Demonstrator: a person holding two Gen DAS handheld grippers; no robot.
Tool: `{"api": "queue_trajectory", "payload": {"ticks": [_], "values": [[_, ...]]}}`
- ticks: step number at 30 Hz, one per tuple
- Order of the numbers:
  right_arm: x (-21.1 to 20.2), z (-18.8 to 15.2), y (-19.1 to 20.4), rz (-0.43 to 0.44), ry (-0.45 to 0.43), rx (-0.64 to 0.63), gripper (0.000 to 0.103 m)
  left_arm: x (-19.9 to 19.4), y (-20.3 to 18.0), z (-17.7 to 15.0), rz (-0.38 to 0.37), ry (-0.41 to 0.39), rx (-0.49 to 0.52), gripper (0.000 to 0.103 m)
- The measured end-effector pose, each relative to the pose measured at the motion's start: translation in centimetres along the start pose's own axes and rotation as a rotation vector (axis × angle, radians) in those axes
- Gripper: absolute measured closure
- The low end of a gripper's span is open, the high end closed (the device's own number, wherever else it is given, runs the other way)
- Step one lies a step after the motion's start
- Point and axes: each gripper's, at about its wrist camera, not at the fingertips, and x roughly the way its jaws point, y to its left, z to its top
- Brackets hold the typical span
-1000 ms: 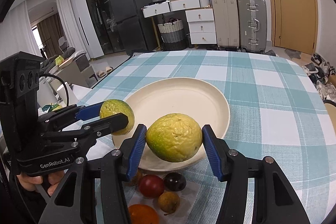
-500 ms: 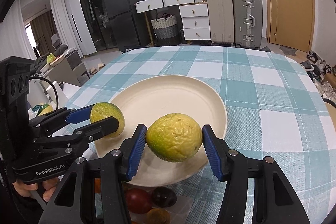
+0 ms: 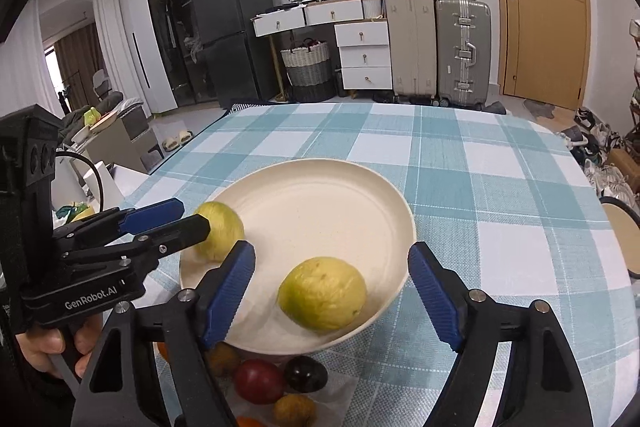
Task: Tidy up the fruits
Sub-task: 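Carry both citrus fruits onto the cream plate and open both tools, then withdraw both tools from the plate back toward the loose fruits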
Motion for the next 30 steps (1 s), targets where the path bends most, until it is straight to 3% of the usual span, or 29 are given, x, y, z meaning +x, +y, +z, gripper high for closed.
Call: {"api": "queue_trajectory", "payload": {"ticks": [3,7,12,15,23,30], "values": [[-0.7,-0.2,0.2,0.003,0.002,-0.014,0.013,-1.1,0.0,-0.1,-0.004,-0.002,-0.004,0.045],[-1.9,-0.8,0.3,-0.008,-0.008,-0.016,0.005,-3.0,-0.2,-0.5,0.014,-0.03,0.01,0.022],[-3.5,-1.5,0.3,-0.039,-0.024,-0.016,0.0,-5.4,-0.6,-1.3,0.021,-0.049,0.029,0.016],[-4.2,-2.0,0.4,-0.025,-0.023,-0.023,0.0,-6.8,-0.8,-1.9,0.026,-0.056,0.034,0.001],[-5.8,-3.3,1.0,0.001,-0.004,-0.003,0.0,-10.7,-1.9,-3.4,0.03,-0.084,0.079,0.001],[-6.6,-4.5,1.5,0.007,0.02,-0.017,0.0,-11.6,-2.2,-5.0,0.029,-0.071,0.074,0.001]]}}
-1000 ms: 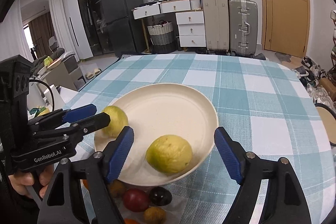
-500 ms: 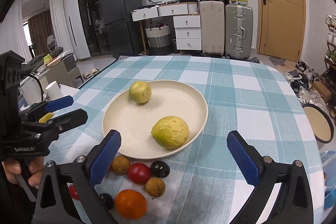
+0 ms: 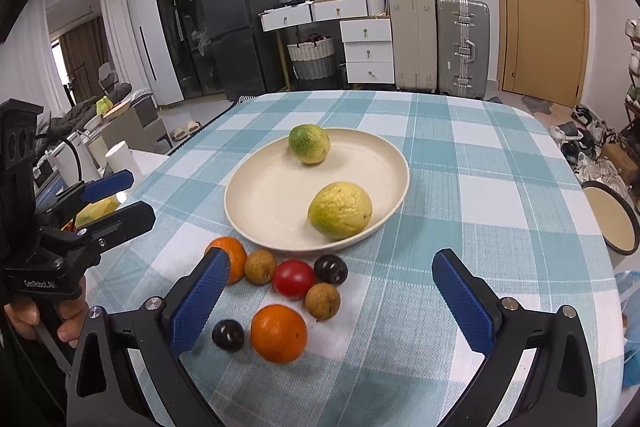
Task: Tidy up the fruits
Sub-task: 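Withdraw both tools from the plate back toward the loose fruits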
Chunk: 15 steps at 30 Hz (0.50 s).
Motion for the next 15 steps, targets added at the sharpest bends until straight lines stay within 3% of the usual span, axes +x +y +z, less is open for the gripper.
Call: {"api": "queue_trajectory", "payload": {"ticks": [10,15], "values": [[0.2,-2.1,0.5,0.011,0.106,-0.03,0.0,-0.1,-0.9,-2.4,-0.025,0.044,0.013,0.001],[0.1,-2.7,0.9,0.026,0.116,-0.055,0.0,0.1,-1.6,-3.1,-0.031,0.065,0.056,0.001]]}}
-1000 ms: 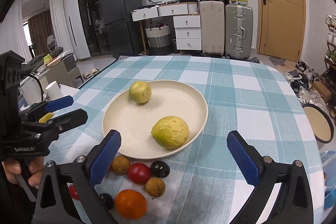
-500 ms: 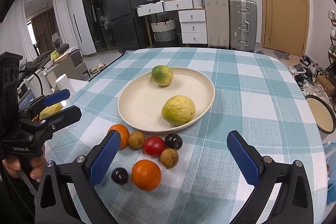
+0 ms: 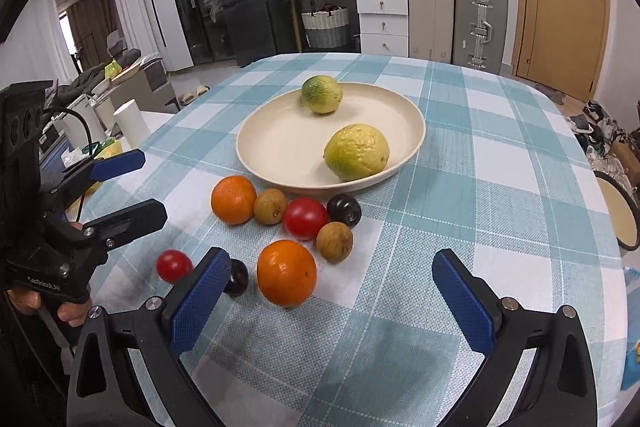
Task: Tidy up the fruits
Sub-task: 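Withdraw both tools from the plate back toward the loose fruits, then grasp the red tomato with the left tool while the right tool grasps an orange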
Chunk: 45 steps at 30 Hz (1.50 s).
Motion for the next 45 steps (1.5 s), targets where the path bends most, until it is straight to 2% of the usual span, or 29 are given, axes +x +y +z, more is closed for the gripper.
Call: {"api": "queue_trajectory", "payload": {"ticks": [11,15,19,26,30,34,35,37,39,45], "values": [[1.0,-0.5,0.0,0.08,0.053,0.025,0.001,0.3,-1.2,-1.1,-0.04,0.052,0.061,0.001],[1.4,-0.5,0.0,0.081,0.061,0.033,0.011,0.4,-1.3,-1.2,-0.059,0.063,0.064,0.001],[1.8,-0.6,-0.2,0.095,0.077,0.051,0.014,0.9,-1.3,-1.3,-0.046,0.088,0.065,0.001],[2.1,-0.7,0.0,0.113,0.084,0.05,0.027,1.3,-1.2,-1.6,-0.067,0.118,0.074,0.001],[2.2,-0.7,0.3,0.129,0.084,0.049,0.029,1.8,-1.1,-1.7,-0.077,0.144,0.066,0.001],[2.3,-0.7,0.5,0.153,0.093,0.047,0.032,2.0,-1.2,-1.8,-0.092,0.158,0.072,0.009],[2.4,-0.8,0.5,0.157,0.094,0.047,0.035,2.2,-1.3,-1.8,-0.098,0.165,0.076,0.011],[2.5,-0.8,0.6,0.162,0.098,0.047,0.037,2.4,-1.4,-1.9,-0.104,0.176,0.082,0.012],[2.6,-0.9,0.4,0.164,0.094,0.055,0.044,2.5,-1.5,-2.0,-0.111,0.184,0.084,0.013],[2.8,-1.0,0.2,0.174,0.097,0.076,0.05,2.9,-1.2,-2.1,-0.13,0.21,0.073,0.022]]}}
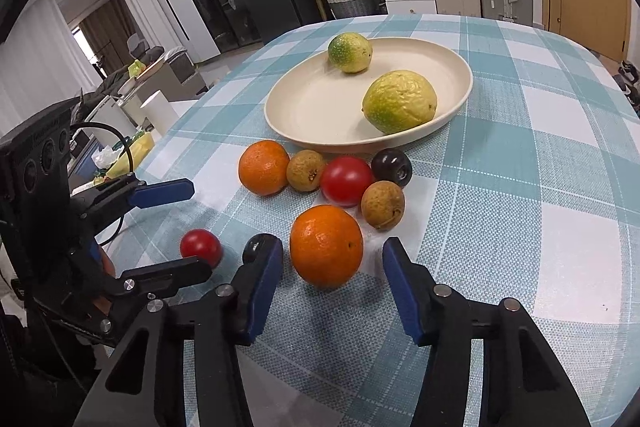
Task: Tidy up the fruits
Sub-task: 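Grasp the red tomato with the left tool while the right tool grasps an orange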
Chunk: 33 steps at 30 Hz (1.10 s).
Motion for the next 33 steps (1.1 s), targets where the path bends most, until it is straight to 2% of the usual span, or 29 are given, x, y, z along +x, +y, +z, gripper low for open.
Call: {"api": "queue_trajectory", "payload": {"ticks": [5,12,16,25,30,33], "values": [[-0.07,-0.05,0.11,0.005,-0.004,-0.003,0.052,0.08,-0.04,-0.22,-0.023,0.01,0.009,0.025],[0.04,-0.12,0.09,0.002,-0.004,-0.002,0.052,0.41,-0.2,-0.64,-0.05,0.047,0.024,0.039],[0.17,-0.13,-0.01,-0.004,0.0,-0.001,0.052,0.49,-0.44,-0.92,-0.074,0.062,0.04,0.053],[0.06,-0.2,0.09,0.002,-0.001,-0.001,0.057,0.45,-0.58,-1.04,-0.087,0.068,0.05,0.076],[0.2,-0.2,0.19,0.003,0.0,-0.003,0.058,0.43,-0.57,-1.05,-0.089,0.067,0.049,0.077],[0.3,-0.23,0.23,0.004,-0.001,-0.002,0.063,0.32,-0.58,-1.01,-0.089,0.06,0.044,0.077]]}}
